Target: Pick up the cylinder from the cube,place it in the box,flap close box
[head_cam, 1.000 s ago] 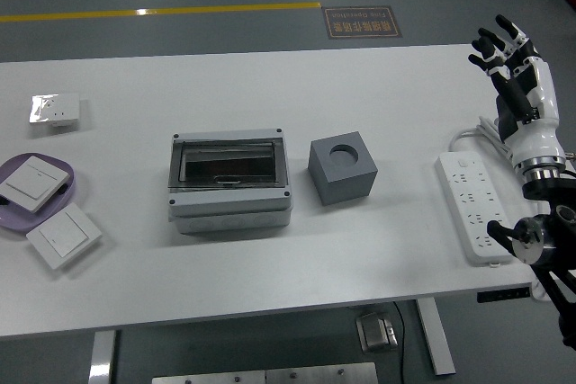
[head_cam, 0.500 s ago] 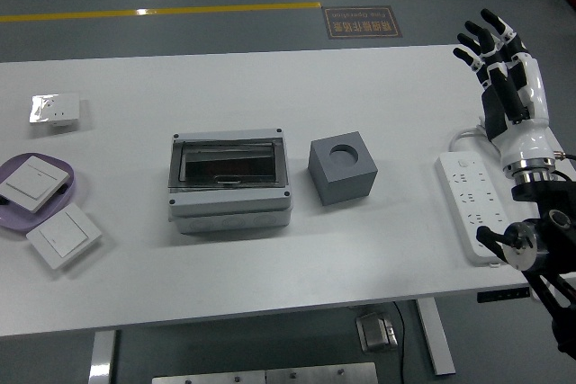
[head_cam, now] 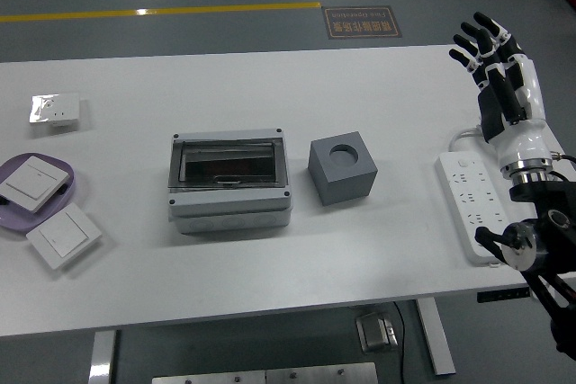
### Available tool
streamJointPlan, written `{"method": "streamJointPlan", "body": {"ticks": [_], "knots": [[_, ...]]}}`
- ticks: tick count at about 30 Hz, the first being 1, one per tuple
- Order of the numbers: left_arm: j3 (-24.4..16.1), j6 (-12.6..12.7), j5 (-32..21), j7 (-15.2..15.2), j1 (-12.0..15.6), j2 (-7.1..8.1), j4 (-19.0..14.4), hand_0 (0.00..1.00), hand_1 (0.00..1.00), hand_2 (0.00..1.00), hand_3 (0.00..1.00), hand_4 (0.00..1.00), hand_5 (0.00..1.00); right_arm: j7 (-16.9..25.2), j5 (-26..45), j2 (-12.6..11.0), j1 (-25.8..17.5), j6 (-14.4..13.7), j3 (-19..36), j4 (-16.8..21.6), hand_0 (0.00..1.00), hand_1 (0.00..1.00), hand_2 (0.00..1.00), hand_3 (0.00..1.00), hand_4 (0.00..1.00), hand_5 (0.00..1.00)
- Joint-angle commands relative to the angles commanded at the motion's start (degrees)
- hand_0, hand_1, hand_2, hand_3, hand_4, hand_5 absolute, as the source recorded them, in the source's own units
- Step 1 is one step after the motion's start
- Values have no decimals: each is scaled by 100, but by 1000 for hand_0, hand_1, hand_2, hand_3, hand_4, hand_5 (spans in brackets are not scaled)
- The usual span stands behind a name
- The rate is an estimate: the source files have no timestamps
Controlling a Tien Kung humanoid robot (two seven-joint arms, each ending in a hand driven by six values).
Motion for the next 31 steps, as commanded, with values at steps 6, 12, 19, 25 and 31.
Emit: {"method": "streamJointPlan", "body": {"ticks": [6,12,19,25,31], "knots": [[78,-1,-59,-35,-5,-9,-9,616,587,542,621,694,225,-184,-189,-1,5,99,15,0,790,757,768,759,932,516],[91,-4,-64,-46,-9,-17,-11,616,587,541,620,693,225,-282,-278,-9,8,169,27,3,785,748,763,756,934,518],[76,0,-44,-38,8,-26,-10,616,587,542,620,693,224,-313,-272,-18,-14,188,13,-20,791,748,763,757,933,523],[71,1,-32,-34,1,-32,-10,616,587,541,620,693,224,-323,-279,-25,-4,180,9,-20,793,745,760,751,933,523],[71,-1,-33,-35,-1,-32,-9,616,587,542,620,693,222,-334,-289,-22,-3,172,-2,-17,793,743,760,751,931,522]]}}
